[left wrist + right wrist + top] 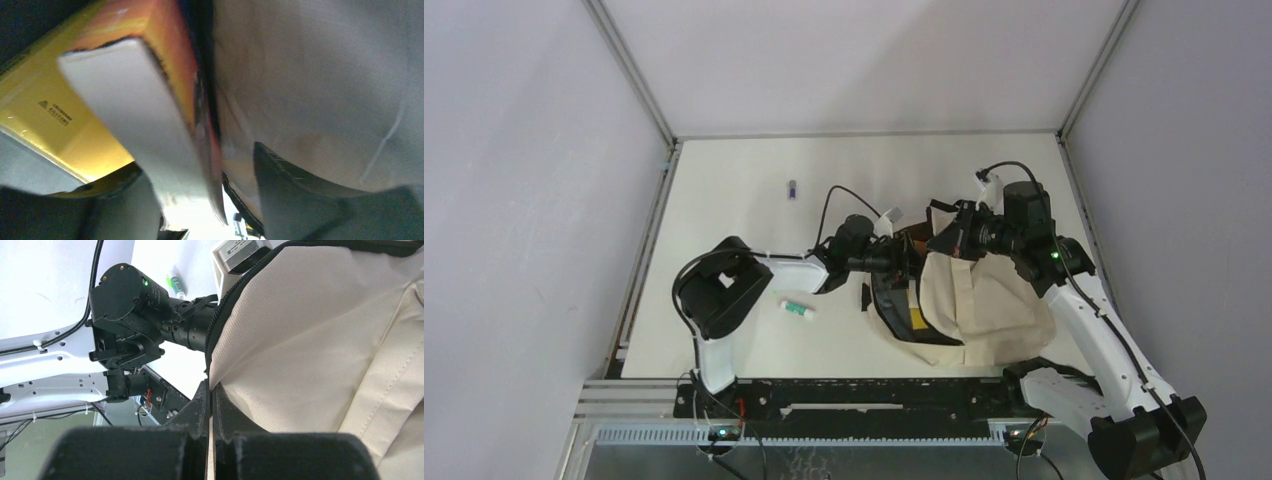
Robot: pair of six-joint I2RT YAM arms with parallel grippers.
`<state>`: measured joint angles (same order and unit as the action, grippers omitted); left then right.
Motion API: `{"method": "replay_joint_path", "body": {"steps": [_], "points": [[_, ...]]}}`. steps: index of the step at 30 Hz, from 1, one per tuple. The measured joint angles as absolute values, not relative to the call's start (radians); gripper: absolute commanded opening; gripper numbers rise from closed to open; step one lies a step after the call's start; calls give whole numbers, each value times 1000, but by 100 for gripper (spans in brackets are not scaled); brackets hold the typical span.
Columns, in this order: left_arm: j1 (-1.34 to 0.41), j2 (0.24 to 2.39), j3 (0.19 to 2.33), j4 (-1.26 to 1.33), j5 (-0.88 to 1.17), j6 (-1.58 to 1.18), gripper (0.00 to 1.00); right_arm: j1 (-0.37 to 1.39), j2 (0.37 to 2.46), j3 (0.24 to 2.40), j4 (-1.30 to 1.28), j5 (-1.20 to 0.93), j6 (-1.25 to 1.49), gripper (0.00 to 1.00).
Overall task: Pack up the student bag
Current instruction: Place the book in the student bag.
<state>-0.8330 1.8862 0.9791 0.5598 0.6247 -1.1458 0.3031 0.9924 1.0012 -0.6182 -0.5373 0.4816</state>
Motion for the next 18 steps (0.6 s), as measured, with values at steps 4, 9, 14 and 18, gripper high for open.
{"method": "replay_joint_path", "body": {"steps": [4,9,14,18], "points": [[-836,1890,984,503,625,-1119,100,303,989,1000,-621,-506,482,0],[-837,1871,1021,267,585,-1002,100,303,983,980,-622,-484,485,0],[-839,1816,1088,16,515,-855,100,303,983,976,-623,-461,485,0],[-838,1749,1100,-90,474,-783,100,303,983,975,-624,-445,485,0]]}}
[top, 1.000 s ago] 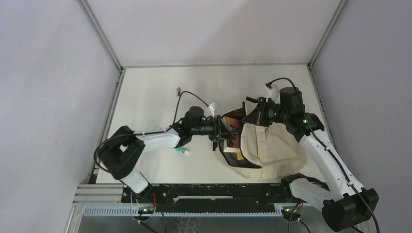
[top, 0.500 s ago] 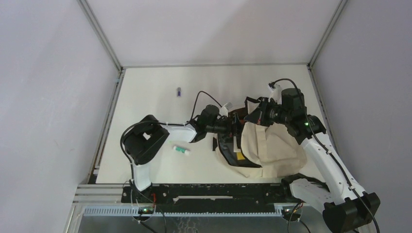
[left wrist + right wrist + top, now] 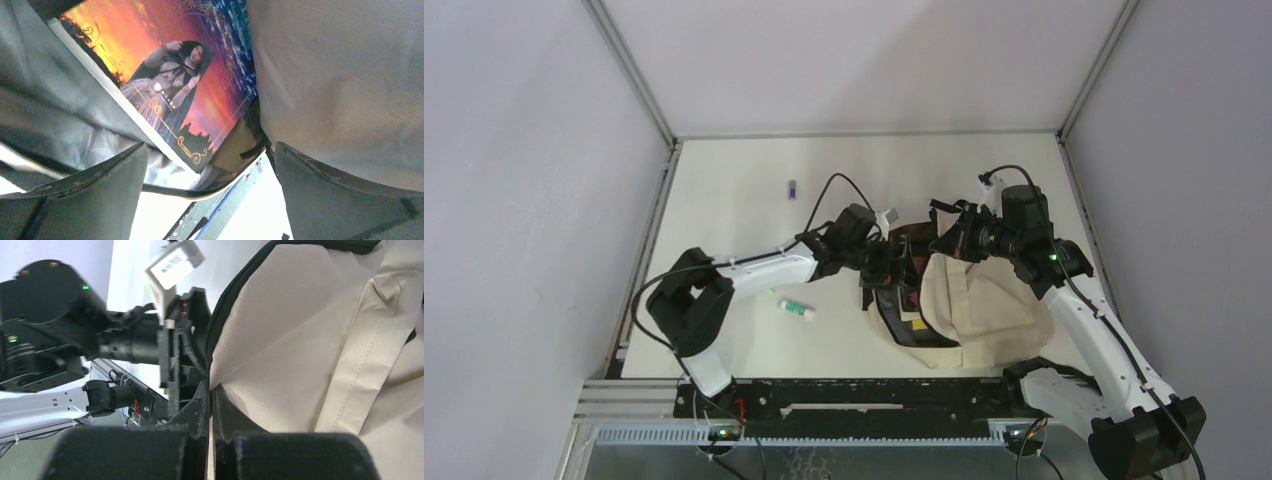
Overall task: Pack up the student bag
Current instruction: Place the book in the student bag.
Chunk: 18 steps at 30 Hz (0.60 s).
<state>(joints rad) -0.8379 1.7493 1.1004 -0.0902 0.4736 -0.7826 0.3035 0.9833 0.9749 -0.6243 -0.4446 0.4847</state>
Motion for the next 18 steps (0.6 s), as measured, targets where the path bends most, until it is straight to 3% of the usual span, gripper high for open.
{"method": "replay_joint_path", "body": {"steps": [11,18], "points": [[-801,1471,1103,-302,393,-643,100,314,987,973,-621,-416,481,0],[-580,1142,976,-402,228,-605,100,522,1160,971,-511,-299,497,0]]}}
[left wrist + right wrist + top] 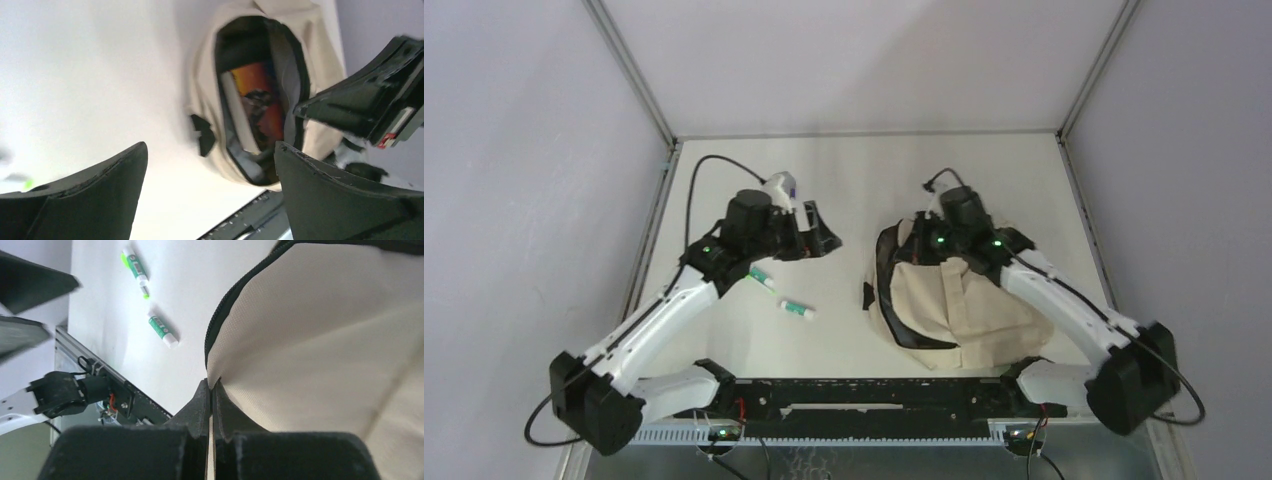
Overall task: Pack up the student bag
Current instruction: Place the book in the student bag, then adjust the student bag at the center of the board.
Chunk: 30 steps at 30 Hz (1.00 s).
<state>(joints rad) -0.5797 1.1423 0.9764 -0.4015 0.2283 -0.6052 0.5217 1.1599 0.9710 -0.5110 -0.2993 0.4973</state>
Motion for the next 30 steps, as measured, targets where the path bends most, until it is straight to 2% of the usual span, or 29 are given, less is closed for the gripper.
{"method": "replay_joint_path", "body": {"steps": [4,6,8,10,12,15,19,20,21,25,27,30], "points": [[-500,1058,933,-467,134,-583,100,599,1357,986,-421,-262,520,1],[-487,1041,914,-489,104,-582,100,612,1467,1032,-411,-252,526,28],[-484,1037,907,-510,85,-582,100,613,1595,1120,-413,-245,535,47],[-484,1036,905,-521,80,-581,100,612,1713,1236,-418,-238,532,52],[-484,1025,900,-530,78,-566,100,611,1775,1321,-419,-226,522,63],[-484,995,900,-553,70,-522,100,611,1745,1351,-440,-187,500,74],[-484,958,900,-577,57,-476,100,602,1567,1302,-484,-80,469,76],[-484,953,900,-579,57,-469,100,593,1505,1272,-487,-55,465,73],[-484,950,900,-579,59,-464,100,575,1440,1235,-484,-36,463,65],[-526,952,900,-568,59,-458,100,384,1173,1021,-488,25,473,57],[-570,964,902,-548,67,-452,100,281,1119,931,-529,92,479,56],[-621,1010,904,-505,91,-452,100,270,1133,844,-580,126,478,56]]}}
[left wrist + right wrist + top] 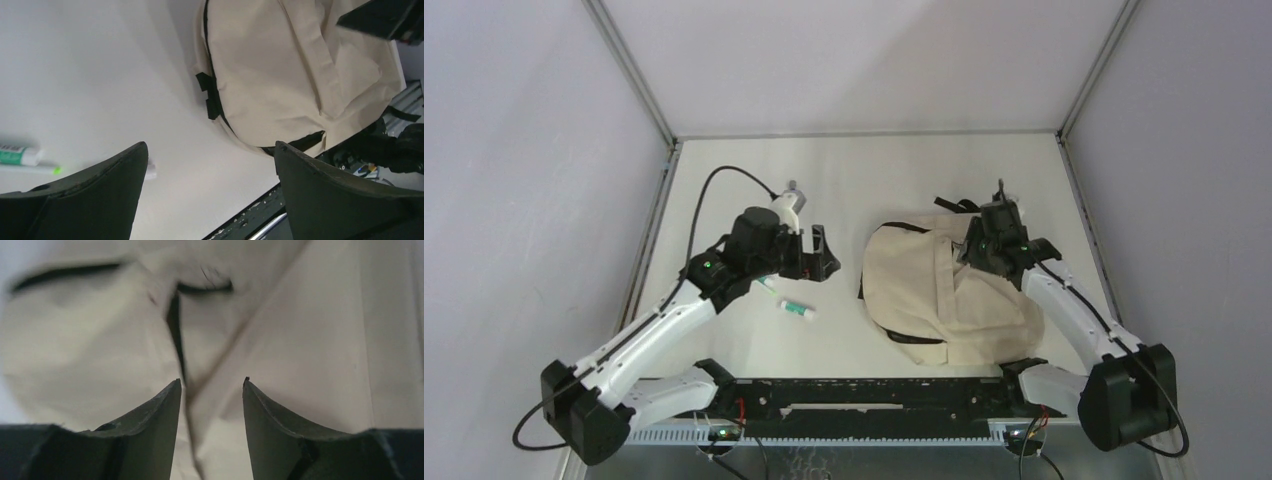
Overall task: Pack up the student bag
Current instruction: Adjust the student bag at the center of the board.
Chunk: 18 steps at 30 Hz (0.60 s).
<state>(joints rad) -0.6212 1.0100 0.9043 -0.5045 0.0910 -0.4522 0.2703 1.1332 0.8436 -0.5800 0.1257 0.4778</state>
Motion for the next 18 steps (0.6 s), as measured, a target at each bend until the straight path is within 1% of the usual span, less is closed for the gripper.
{"method": "replay_joint_path", "body": {"steps": [4,9,13,18], "points": [[-645,1068,905,-451,108,-461,100,282,1171,764,-627,123,477,54],[-645,1069,905,-408,109,-463,100,323,1193,756,-619,123,469,54],[-645,1069,905,-406,112,-463,100,419,1235,774,-618,153,459,62],[-645,1068,905,-405,120,-463,100,546,1317,853,-637,203,459,68]]}}
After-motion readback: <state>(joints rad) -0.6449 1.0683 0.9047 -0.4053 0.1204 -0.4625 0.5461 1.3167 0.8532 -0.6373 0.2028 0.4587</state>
